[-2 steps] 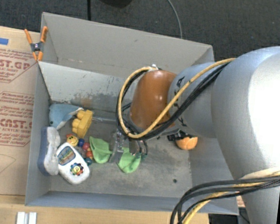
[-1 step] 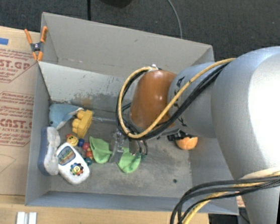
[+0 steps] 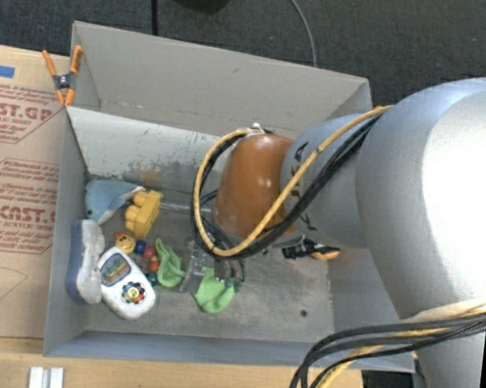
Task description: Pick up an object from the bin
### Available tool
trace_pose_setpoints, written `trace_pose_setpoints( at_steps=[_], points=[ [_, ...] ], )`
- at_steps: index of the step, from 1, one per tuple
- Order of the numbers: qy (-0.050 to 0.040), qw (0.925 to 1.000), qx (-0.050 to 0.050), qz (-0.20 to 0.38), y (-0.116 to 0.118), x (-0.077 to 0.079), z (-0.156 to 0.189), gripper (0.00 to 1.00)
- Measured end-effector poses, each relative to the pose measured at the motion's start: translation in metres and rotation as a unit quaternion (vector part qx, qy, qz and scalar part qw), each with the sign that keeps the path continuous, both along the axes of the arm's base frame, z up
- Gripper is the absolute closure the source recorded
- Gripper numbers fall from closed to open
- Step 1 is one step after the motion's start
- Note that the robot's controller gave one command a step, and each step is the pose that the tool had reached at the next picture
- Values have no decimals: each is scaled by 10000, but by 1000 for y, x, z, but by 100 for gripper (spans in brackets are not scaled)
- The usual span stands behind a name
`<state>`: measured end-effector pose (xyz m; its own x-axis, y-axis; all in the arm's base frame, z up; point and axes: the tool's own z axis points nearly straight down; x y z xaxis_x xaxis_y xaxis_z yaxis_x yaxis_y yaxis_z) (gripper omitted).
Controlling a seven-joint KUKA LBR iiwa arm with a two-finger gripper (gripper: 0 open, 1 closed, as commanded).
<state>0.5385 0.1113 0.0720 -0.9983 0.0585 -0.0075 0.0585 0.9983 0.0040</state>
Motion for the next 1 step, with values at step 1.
trace_pose_setpoints(
  at_steps=[1],
  points=[
    [22, 9985, 16, -547, 14, -16, -2, 100]
  ],
)
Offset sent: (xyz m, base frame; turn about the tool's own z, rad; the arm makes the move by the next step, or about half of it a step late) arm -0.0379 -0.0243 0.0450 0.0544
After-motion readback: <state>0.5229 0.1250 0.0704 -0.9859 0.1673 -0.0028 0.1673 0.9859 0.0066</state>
